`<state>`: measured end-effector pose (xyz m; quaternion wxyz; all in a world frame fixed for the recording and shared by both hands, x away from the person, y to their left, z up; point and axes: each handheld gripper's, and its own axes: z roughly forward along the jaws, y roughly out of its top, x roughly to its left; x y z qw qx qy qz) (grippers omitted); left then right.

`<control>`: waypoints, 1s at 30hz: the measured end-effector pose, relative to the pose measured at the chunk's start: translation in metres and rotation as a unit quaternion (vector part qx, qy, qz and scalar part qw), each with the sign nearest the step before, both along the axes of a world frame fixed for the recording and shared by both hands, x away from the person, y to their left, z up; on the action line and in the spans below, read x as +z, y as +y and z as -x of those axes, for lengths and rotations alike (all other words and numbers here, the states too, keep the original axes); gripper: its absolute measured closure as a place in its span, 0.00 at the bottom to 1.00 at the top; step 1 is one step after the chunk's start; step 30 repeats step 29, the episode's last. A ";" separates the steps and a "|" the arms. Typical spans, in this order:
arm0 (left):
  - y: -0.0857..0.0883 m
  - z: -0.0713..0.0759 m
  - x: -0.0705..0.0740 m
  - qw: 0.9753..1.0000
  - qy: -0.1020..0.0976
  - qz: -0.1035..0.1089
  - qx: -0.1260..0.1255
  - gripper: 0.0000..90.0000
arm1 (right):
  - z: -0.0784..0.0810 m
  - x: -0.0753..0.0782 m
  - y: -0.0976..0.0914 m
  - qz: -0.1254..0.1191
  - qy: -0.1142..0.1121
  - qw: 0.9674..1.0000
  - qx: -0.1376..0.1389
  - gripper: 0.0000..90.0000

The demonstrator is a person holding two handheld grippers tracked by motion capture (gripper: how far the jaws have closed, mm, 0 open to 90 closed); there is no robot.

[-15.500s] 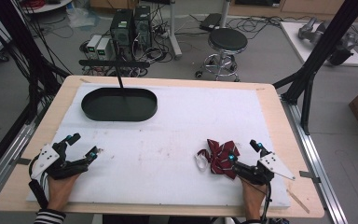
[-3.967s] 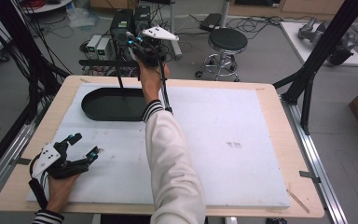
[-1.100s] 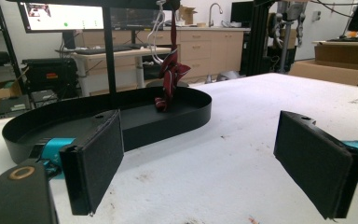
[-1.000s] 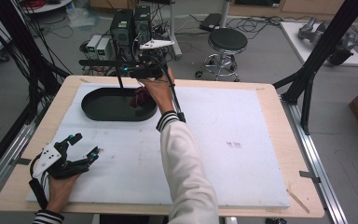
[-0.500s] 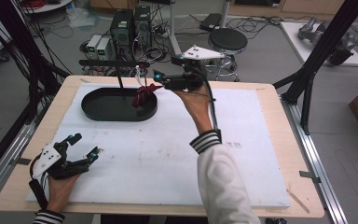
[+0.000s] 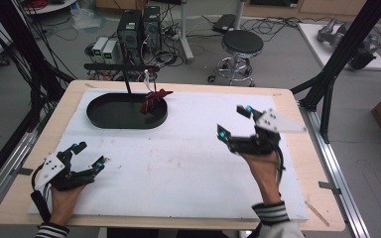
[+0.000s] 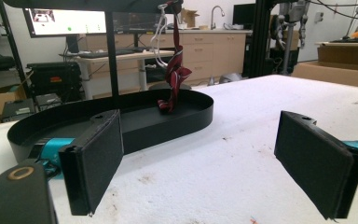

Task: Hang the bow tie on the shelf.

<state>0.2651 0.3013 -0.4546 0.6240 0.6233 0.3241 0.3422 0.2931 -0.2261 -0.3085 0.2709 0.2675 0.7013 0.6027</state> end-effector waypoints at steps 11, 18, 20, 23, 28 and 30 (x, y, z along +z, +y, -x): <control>0.000 0.000 0.000 1.000 0.001 0.003 0.011 0.17 | 0.049 -0.109 -0.039 -0.034 -0.020 0.995 -0.092 0.13; 0.000 0.000 0.000 1.000 0.001 0.004 0.012 0.17 | 0.047 -0.136 -0.037 -0.029 -0.011 0.995 -0.091 0.13; 0.000 0.000 0.000 1.000 0.000 0.006 0.011 0.17 | 0.046 -0.138 -0.034 -0.025 -0.008 0.996 -0.090 0.13; 0.001 0.000 0.000 1.000 0.001 0.010 0.013 0.17 | 0.047 -0.143 -0.030 -0.014 -0.005 0.996 -0.089 0.13; 0.000 0.000 0.000 1.000 0.000 0.005 0.012 0.17 | 0.046 -0.143 -0.031 -0.017 -0.013 0.995 -0.096 0.13; 0.000 0.000 0.000 1.000 0.000 0.005 0.012 0.17 | 0.047 -0.144 -0.031 -0.026 -0.007 0.995 -0.099 0.13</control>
